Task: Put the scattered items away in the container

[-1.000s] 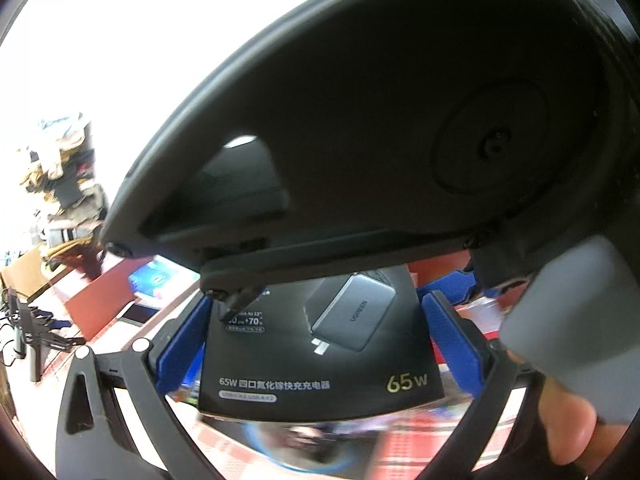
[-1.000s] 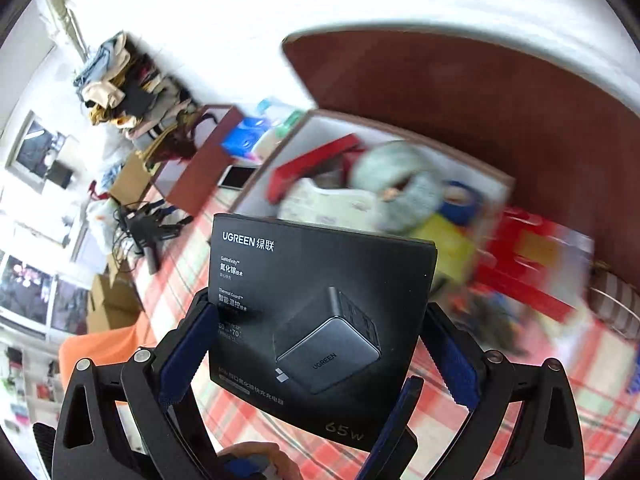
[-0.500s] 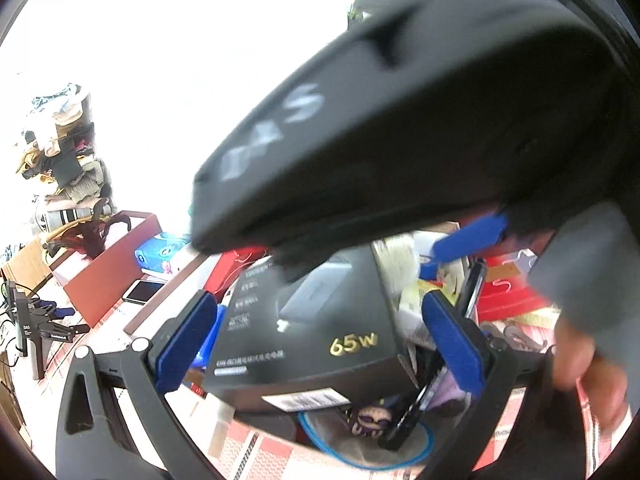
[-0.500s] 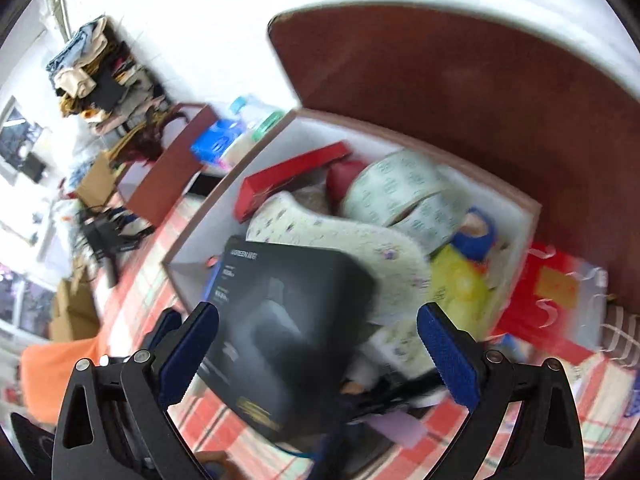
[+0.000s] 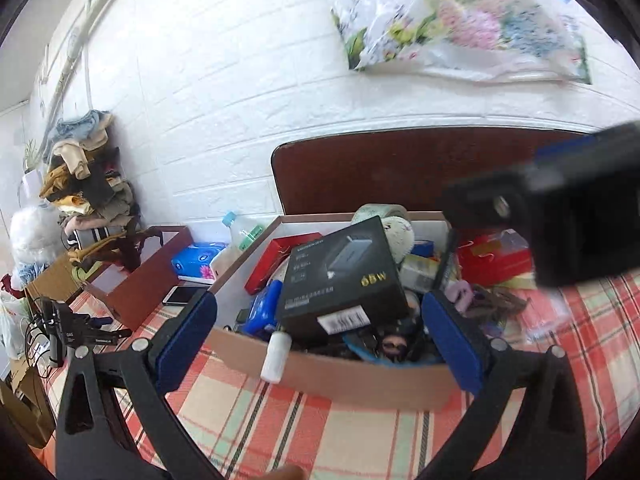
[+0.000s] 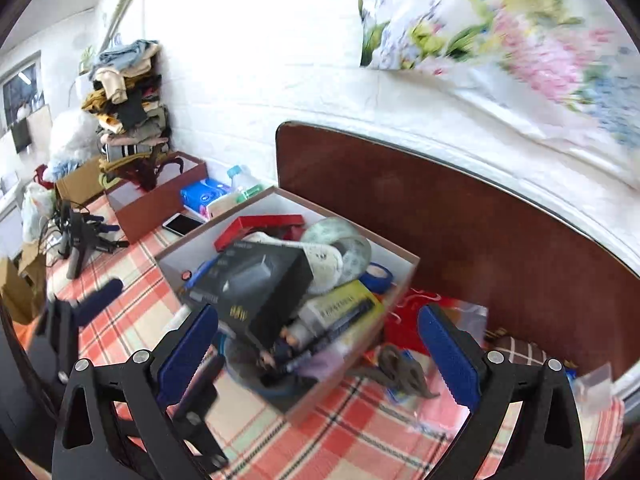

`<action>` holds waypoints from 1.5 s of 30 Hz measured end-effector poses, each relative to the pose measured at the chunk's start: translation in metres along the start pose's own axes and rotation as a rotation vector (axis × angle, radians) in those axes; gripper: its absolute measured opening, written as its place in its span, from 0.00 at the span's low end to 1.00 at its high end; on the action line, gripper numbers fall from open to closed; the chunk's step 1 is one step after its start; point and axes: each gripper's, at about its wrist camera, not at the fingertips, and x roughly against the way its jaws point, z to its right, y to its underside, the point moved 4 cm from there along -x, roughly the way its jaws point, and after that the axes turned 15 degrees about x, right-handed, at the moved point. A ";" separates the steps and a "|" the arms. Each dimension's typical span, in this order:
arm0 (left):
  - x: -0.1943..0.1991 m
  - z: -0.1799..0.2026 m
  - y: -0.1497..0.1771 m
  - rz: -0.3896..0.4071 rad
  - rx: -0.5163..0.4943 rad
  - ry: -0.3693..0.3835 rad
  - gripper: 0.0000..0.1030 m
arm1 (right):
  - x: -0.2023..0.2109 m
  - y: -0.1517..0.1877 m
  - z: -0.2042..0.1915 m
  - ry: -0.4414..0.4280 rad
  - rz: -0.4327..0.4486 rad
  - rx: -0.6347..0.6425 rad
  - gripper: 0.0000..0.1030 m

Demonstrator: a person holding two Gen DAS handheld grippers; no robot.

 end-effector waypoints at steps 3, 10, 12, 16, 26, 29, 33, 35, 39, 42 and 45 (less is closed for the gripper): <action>0.029 -0.006 0.012 -0.019 0.022 0.032 1.00 | 0.026 0.038 -0.011 0.036 0.021 -0.053 0.98; 0.061 -0.020 0.060 -0.113 0.112 0.068 1.00 | 0.063 0.102 -0.041 0.154 0.039 -0.097 0.98; 0.067 -0.028 0.066 -0.128 0.124 0.071 1.00 | 0.073 0.108 -0.053 0.187 0.059 -0.075 0.98; 0.077 -0.034 0.071 -0.125 0.105 0.048 1.00 | 0.089 0.113 -0.070 0.223 0.098 -0.063 0.98; 0.097 -0.034 0.061 -0.123 0.146 0.080 1.00 | 0.110 0.107 -0.082 0.269 0.156 -0.096 0.98; 0.092 -0.036 0.058 -0.126 0.149 0.084 1.00 | 0.112 0.103 -0.080 0.264 0.164 -0.106 0.98; 0.088 -0.032 0.058 -0.127 0.134 0.088 1.00 | 0.112 0.100 -0.079 0.259 0.170 -0.115 0.98; 0.085 -0.029 0.058 -0.130 0.131 0.091 1.00 | 0.111 0.099 -0.077 0.255 0.172 -0.128 0.98; 0.081 -0.027 0.056 -0.137 0.133 0.098 1.00 | 0.108 0.099 -0.074 0.251 0.173 -0.139 0.98; 0.080 -0.027 0.054 -0.133 0.129 0.100 1.00 | 0.109 0.099 -0.072 0.256 0.178 -0.146 0.98; 0.079 -0.024 0.053 -0.135 0.127 0.101 1.00 | 0.109 0.099 -0.070 0.252 0.177 -0.154 0.98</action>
